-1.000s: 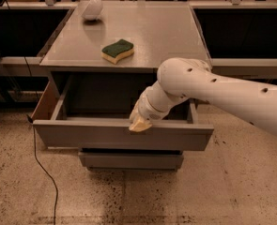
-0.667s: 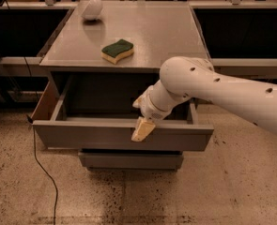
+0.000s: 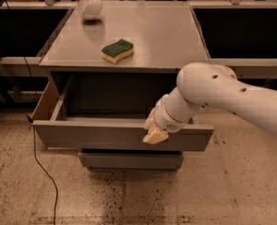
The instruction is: Close top drawer
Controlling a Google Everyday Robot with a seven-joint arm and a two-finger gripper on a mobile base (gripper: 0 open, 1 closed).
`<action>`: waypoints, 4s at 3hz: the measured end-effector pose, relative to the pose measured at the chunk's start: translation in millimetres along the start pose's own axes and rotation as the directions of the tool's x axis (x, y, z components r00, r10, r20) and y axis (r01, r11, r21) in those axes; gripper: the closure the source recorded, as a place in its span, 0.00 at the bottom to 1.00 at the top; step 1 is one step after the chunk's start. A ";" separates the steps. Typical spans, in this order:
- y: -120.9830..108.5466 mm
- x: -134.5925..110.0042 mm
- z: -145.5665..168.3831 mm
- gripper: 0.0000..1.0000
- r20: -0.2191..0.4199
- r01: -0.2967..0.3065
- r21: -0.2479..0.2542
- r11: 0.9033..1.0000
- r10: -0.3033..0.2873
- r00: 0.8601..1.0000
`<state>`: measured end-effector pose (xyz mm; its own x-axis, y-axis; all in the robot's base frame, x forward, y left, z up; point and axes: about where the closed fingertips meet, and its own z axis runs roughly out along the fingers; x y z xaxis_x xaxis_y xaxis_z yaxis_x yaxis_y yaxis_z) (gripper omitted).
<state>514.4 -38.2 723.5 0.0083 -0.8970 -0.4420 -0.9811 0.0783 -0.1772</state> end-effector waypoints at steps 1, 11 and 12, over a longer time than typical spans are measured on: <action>34.4 17.2 -21.7 1.00 -0.026 -0.043 0.001 0.999 0.043 0.999; -107.1 53.3 34.1 1.00 0.027 -0.112 0.285 0.952 0.109 0.994; -126.7 46.9 41.1 1.00 0.015 -0.093 0.296 0.950 0.093 0.996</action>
Offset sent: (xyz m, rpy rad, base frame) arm -0.0535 -0.0309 -0.0011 -0.0305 0.0382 -0.0674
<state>647.0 -72.3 689.1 -0.0800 -0.8790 -0.4701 -0.8759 0.2871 -0.3878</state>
